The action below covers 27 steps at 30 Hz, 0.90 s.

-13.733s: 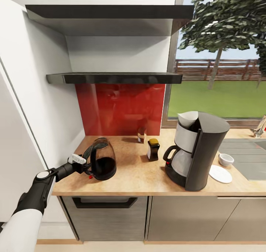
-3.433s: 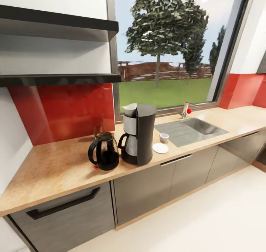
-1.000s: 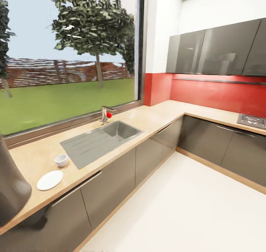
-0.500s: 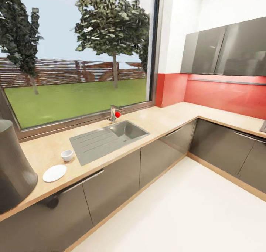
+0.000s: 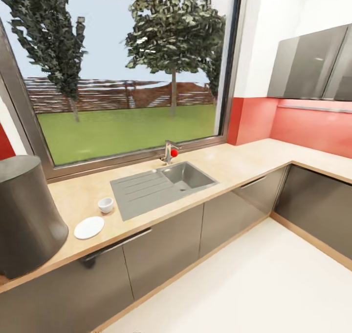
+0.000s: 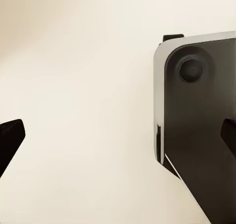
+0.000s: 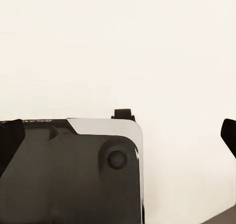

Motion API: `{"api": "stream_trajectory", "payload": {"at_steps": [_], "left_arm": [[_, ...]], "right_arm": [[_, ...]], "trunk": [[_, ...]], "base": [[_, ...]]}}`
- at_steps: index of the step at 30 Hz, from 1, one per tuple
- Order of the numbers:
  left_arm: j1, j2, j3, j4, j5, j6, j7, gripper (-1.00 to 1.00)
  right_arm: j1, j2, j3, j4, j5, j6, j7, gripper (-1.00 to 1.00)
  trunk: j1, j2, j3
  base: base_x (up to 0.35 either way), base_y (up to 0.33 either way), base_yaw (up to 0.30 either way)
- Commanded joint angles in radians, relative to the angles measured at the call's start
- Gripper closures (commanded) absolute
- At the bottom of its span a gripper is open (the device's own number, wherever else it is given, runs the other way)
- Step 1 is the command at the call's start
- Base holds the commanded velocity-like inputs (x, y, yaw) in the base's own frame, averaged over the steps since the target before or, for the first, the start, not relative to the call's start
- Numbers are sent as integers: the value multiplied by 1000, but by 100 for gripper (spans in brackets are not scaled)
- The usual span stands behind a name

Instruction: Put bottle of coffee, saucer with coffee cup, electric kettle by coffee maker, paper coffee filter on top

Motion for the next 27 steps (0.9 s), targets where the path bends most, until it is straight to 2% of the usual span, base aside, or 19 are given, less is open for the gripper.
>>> {"api": "stream_trajectory", "payload": {"at_steps": [1, 19, 27], "left_arm": [[-1, 0, 7, 2, -11, -5, 3, -100], [-1, 0, 7, 2, -11, -5, 3, -100], [-1, 0, 7, 2, -10, -5, 3, -100]], "right_arm": [[-1, 0, 8, 1, -11, -4, 4, -100], [-1, 0, 9, 1, -11, -4, 4, -100], [-1, 0, 9, 1, -11, -4, 4, -100]], "trunk": [[1, -2, -2], [1, -2, -4], [1, -2, -6]], "base": [[7, -1, 277], [3, 0, 277], [140, -73, 277]]}}
